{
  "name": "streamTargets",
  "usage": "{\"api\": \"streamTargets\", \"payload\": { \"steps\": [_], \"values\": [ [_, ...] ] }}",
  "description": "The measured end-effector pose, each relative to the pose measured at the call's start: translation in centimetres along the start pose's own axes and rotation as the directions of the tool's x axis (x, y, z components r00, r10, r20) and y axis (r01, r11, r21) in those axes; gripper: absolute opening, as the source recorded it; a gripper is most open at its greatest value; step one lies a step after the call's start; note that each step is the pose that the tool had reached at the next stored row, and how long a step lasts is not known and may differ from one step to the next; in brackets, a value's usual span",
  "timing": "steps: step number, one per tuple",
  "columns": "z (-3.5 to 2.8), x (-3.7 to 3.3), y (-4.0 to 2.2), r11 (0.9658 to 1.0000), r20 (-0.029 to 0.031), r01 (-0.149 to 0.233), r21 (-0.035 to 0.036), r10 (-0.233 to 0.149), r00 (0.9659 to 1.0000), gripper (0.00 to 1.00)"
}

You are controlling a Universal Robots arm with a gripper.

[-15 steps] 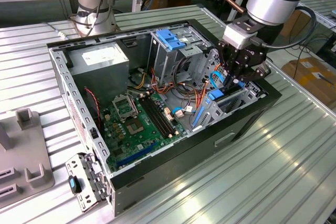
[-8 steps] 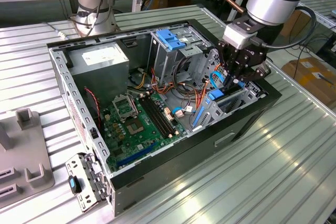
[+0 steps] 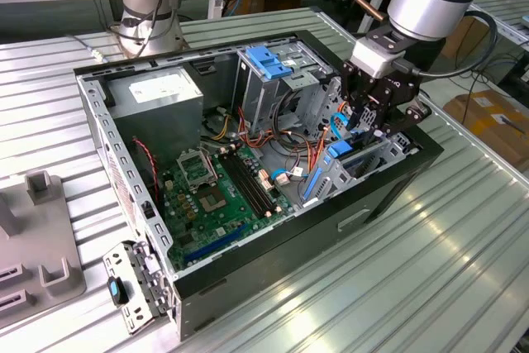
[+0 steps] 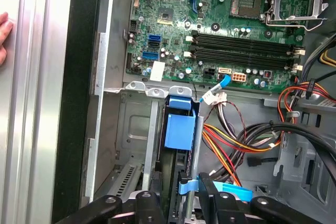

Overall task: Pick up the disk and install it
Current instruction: 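Insert the first disk wire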

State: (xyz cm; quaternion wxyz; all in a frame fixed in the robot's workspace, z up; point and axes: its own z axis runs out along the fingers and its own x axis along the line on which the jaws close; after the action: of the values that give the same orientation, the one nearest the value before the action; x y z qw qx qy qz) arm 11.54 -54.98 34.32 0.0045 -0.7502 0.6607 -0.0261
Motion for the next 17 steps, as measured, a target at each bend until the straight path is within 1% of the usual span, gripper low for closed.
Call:
{"api": "streamTargets", "payload": {
  "steps": [2,7,8,12,13,14,16,17],
  "values": [
    [-0.26,0.01,-0.01,1.0,0.0002,0.0,0.0,0.0,1.0,0.42],
    [-1.35,0.04,-0.06,1.0,0.0003,0.0,0.0,0.0,1.0,0.42],
    [-1.45,0.05,-0.06,1.0,0.0003,0.0,0.0001,0.0,1.0,0.42],
    [-1.47,0.06,-0.11,1.0,0.0002,0.0,-0.0004,0.0,1.0,0.42],
    [-1.45,0.1,-0.47,1.0,0.0005,0.0,-0.0028,0.0,1.0,0.42],
    [-1.41,0.19,-1.18,1.0,0.0013,0.0,-0.0082,0.0,1.0,0.42],
    [-1.39,0.24,-1.64,0.9999,0.0017,0.0,-0.0121,0.0,1.0,0.42],
    [-1.39,0.24,-1.66,0.9999,0.0018,0.0,-0.0122,0.0,1.0,0.42]
  ]
}}
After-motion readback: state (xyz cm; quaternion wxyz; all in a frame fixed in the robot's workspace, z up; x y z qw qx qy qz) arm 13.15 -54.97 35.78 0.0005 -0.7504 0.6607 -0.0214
